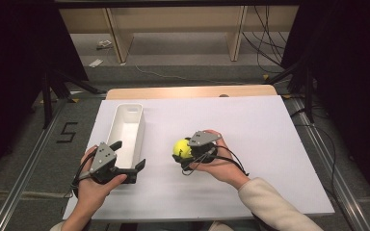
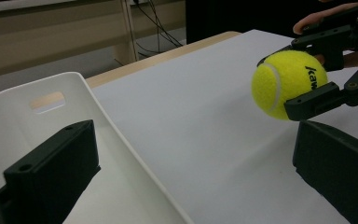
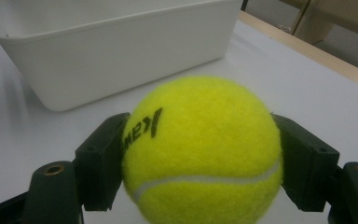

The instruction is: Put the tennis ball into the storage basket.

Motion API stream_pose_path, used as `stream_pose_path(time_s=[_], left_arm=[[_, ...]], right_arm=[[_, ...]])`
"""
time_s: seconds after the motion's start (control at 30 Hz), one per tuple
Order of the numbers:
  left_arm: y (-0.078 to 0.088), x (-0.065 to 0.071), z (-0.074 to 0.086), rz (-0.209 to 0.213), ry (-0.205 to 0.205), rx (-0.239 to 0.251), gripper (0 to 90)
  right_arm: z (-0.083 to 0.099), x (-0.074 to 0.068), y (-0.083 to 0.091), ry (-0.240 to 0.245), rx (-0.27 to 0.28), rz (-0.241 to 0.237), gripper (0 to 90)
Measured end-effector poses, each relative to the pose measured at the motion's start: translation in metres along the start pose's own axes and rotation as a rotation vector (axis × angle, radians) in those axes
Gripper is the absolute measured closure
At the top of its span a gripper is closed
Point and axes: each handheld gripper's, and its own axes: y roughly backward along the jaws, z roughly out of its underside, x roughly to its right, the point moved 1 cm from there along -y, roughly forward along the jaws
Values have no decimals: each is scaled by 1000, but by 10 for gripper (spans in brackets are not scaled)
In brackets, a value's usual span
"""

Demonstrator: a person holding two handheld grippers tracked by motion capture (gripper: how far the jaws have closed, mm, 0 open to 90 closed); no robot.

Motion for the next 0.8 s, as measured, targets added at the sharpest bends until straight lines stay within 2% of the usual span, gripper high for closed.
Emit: stream_pose_path(time_s=[0.8], left_arm=[[0,0,0,-2,1,2,0]], right_arm=[[-10,1,-3,-1,22,1,265]])
